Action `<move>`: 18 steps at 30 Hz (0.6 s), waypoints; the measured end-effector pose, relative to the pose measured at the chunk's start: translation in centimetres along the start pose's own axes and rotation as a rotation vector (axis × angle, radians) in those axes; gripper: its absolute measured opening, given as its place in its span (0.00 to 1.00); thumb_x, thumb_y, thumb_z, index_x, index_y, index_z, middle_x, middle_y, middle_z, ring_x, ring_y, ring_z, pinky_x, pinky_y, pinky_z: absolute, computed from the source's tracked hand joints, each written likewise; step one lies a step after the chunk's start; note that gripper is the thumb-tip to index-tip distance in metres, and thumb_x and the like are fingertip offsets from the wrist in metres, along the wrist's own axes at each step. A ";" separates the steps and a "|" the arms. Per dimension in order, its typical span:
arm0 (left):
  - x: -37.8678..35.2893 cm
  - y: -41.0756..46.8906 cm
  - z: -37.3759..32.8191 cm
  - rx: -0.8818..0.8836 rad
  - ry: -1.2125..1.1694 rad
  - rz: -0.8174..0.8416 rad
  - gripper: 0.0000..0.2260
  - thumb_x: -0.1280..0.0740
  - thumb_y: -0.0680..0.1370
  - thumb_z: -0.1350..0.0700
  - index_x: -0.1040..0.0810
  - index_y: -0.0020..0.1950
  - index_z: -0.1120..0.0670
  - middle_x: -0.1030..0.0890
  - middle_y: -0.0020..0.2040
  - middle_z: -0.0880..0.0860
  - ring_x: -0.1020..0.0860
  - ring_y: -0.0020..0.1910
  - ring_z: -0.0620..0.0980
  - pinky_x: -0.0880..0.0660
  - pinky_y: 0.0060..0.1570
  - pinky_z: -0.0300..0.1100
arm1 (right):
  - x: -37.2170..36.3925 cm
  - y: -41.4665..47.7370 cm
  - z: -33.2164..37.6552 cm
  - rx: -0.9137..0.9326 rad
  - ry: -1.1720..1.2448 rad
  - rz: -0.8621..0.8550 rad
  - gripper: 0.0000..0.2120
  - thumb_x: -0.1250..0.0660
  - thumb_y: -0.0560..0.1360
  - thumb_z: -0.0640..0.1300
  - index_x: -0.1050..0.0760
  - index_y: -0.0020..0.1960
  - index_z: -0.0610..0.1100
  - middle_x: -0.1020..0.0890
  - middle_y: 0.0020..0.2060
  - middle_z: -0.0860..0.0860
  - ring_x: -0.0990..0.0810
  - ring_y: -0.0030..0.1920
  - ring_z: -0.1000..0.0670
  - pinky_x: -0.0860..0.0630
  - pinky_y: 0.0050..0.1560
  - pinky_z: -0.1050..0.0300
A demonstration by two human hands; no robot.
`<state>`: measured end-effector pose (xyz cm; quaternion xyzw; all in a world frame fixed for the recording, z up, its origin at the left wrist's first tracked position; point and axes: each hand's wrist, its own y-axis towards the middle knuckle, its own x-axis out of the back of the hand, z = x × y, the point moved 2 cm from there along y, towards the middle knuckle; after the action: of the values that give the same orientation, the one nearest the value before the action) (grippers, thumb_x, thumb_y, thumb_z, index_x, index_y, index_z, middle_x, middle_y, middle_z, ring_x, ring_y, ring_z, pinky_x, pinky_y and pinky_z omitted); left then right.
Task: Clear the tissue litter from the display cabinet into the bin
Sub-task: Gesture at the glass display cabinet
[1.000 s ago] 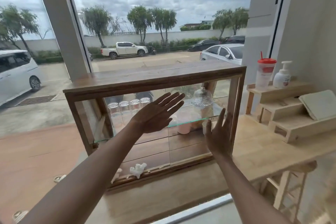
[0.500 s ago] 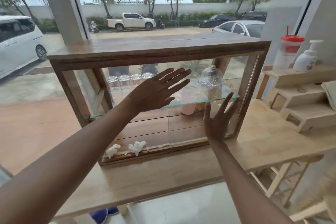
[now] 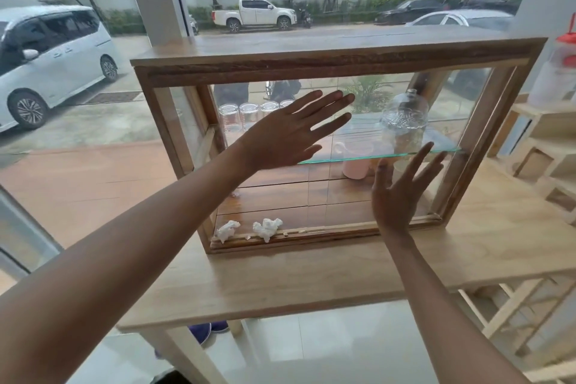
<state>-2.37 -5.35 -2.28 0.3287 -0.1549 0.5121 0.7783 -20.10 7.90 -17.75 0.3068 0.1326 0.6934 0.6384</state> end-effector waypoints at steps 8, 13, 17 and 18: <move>-0.2 -1.5 0.8 0.007 -0.009 0.011 0.28 0.45 0.83 0.51 0.50 0.80 0.58 0.51 0.80 0.61 0.52 0.79 0.59 0.50 0.76 0.55 | -0.8 -1.0 1.3 0.011 0.012 0.002 0.41 0.46 0.80 0.66 0.55 0.83 0.44 0.57 0.81 0.39 0.55 0.81 0.34 0.46 0.77 0.33; 0.0 -3.1 1.2 0.018 -0.005 0.024 0.27 0.45 0.84 0.51 0.49 0.80 0.58 0.50 0.80 0.61 0.51 0.79 0.59 0.50 0.77 0.55 | -1.7 -2.1 2.0 0.025 0.002 -0.005 0.40 0.43 0.81 0.63 0.55 0.83 0.45 0.56 0.81 0.38 0.55 0.81 0.34 0.45 0.76 0.32; 0.4 -4.3 1.6 0.032 0.013 0.042 0.28 0.44 0.84 0.50 0.49 0.80 0.57 0.51 0.80 0.61 0.52 0.79 0.59 0.52 0.77 0.54 | -2.2 -2.9 2.8 0.036 -0.003 -0.001 0.39 0.41 0.81 0.60 0.55 0.83 0.45 0.56 0.81 0.38 0.55 0.80 0.34 0.49 0.78 0.34; 0.5 -4.7 1.7 0.037 0.016 0.047 0.28 0.44 0.84 0.50 0.49 0.80 0.57 0.51 0.80 0.61 0.52 0.79 0.59 0.52 0.77 0.54 | -2.3 -3.2 3.0 0.035 -0.002 0.003 0.39 0.41 0.81 0.60 0.55 0.83 0.44 0.56 0.81 0.38 0.56 0.80 0.34 0.50 0.78 0.35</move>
<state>2.20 -7.32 -2.42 0.3353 -0.1469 0.5355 0.7611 -15.77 5.54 -17.79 0.3191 0.1436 0.6916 0.6319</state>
